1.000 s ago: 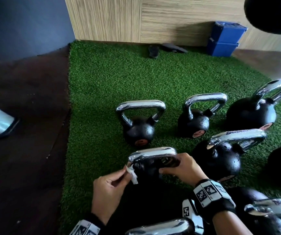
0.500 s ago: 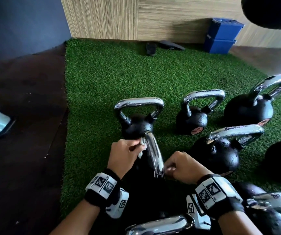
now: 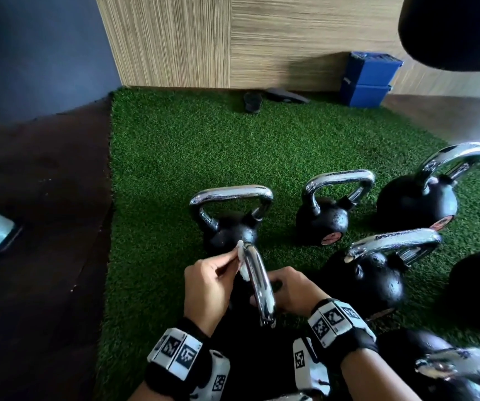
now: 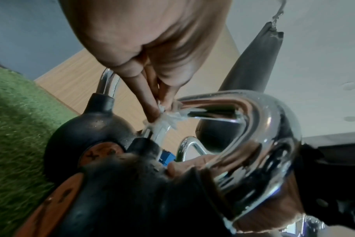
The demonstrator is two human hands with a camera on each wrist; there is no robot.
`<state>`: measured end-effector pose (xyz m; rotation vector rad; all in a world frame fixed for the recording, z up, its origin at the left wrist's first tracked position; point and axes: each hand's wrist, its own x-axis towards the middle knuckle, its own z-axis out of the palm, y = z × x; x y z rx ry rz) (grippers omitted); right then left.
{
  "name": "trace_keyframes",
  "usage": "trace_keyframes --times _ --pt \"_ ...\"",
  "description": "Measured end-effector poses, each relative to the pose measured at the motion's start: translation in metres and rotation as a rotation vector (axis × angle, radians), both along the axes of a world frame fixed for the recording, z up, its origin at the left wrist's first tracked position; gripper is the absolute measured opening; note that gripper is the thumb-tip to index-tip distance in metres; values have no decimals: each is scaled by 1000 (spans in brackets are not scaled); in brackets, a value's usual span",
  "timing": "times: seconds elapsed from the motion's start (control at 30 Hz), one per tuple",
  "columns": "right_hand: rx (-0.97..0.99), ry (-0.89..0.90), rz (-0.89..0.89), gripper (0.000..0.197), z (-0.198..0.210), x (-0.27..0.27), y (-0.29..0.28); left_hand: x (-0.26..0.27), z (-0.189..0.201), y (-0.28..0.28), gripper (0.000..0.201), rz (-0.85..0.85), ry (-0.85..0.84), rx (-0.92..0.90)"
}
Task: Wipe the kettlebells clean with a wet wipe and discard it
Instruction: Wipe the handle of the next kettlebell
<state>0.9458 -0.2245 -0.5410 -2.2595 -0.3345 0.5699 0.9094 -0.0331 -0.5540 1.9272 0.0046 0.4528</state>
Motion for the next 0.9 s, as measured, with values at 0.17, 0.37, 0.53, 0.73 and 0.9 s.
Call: trace_keyframes --times 0.17,0.37,0.53,0.73,0.9 --pt "36 49 -24 28 2 -2 1 4 6 8 19 -59 81 -218" --pt "18 10 -14 21 1 -3 -2 -5 20 14 27 -259 77 -199" --pt "-16 -16 -2 22 2 -2 0 -5 30 18 22 -303 102 -220" --pt "-4 2 -12 19 4 -1 2 -17 23 22 29 -466 221 -247" --pt "-13 -19 -6 28 6 -2 3 -38 14 20 21 -445 116 -174"
